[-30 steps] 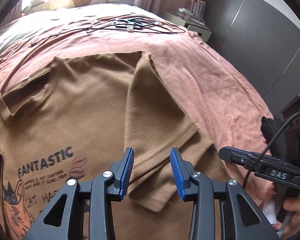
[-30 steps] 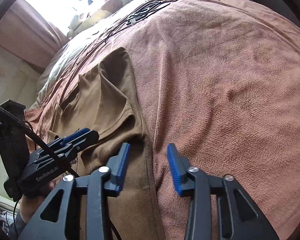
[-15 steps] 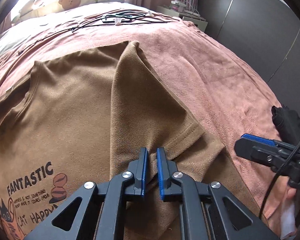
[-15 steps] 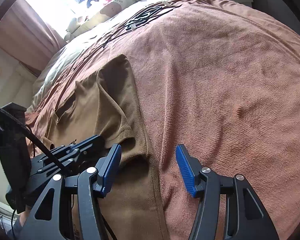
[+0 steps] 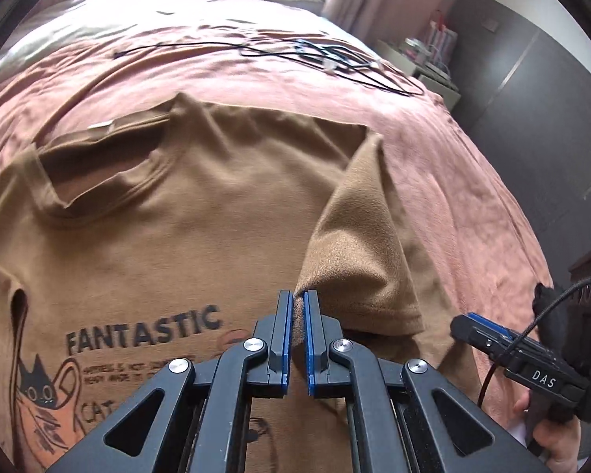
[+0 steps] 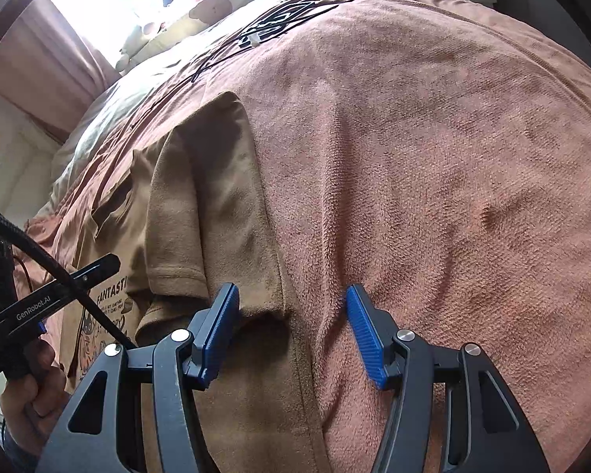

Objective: Fold small clothes

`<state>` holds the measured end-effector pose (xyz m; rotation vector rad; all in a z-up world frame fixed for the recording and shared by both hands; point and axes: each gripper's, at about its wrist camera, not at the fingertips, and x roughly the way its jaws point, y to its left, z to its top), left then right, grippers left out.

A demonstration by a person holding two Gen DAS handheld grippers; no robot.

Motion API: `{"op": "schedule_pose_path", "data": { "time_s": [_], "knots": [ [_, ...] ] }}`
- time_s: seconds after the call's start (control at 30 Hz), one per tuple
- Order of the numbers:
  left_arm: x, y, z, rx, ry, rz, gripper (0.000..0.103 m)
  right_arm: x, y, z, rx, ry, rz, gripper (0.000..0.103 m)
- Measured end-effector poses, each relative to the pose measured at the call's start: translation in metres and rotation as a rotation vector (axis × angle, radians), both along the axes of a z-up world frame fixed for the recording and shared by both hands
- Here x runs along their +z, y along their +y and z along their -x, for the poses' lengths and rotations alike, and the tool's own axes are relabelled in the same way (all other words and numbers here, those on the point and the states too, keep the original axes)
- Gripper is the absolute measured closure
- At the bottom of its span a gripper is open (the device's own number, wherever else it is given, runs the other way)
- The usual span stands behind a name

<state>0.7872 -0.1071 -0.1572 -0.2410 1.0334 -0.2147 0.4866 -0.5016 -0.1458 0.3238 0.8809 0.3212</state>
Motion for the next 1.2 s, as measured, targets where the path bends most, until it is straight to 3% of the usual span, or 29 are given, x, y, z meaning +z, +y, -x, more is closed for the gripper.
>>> {"op": "schedule_pose_path", "data": {
  "time_s": [0.17, 0.23, 0.3, 0.37, 0.5, 0.73, 0.77, 0.83, 0.87, 0.9, 1.2],
  "knots": [
    [0.012, 0.007, 0.003, -0.001, -0.035, -0.005, 0.089, -0.001, -0.001, 0.000, 0.003, -0.005, -0.004, 0.048],
    [0.018, 0.003, 0.006, -0.018, -0.063, -0.006, 0.079, -0.001, -0.004, 0.001, 0.002, -0.002, -0.015, 0.048],
    [0.024, -0.005, 0.009, -0.048, -0.093, 0.009, 0.059, -0.002, -0.006, 0.001, 0.001, -0.001, -0.026, 0.048],
    [0.024, -0.014, 0.008, -0.075, -0.096, 0.014, 0.050, -0.003, -0.008, 0.002, 0.007, -0.003, -0.026, 0.048],
    [0.012, -0.032, 0.001, -0.098, -0.055, 0.051, 0.049, -0.005, -0.011, 0.003, 0.014, -0.010, -0.025, 0.050],
    [-0.012, -0.055, -0.006, -0.092, -0.033, 0.042, 0.049, -0.008, -0.013, 0.005, 0.024, -0.026, -0.025, 0.050],
    [-0.014, -0.058, -0.007, -0.087, -0.034, 0.025, 0.049, -0.008, -0.012, 0.005, 0.026, -0.028, -0.021, 0.050],
    [-0.018, -0.059, -0.009, -0.079, -0.030, 0.037, 0.066, -0.007, -0.012, 0.006, 0.031, -0.034, -0.014, 0.050],
    [-0.020, -0.060, -0.010, -0.083, -0.019, 0.049, 0.091, -0.007, -0.011, 0.006, 0.033, -0.037, -0.011, 0.050],
    [-0.022, -0.060, -0.011, -0.088, -0.004, 0.050, 0.101, -0.007, -0.011, 0.006, 0.035, -0.038, -0.009, 0.050],
    [0.004, -0.034, -0.009, -0.080, -0.051, 0.027, 0.103, -0.005, -0.011, 0.002, 0.029, -0.025, -0.011, 0.050]
  ]
}}
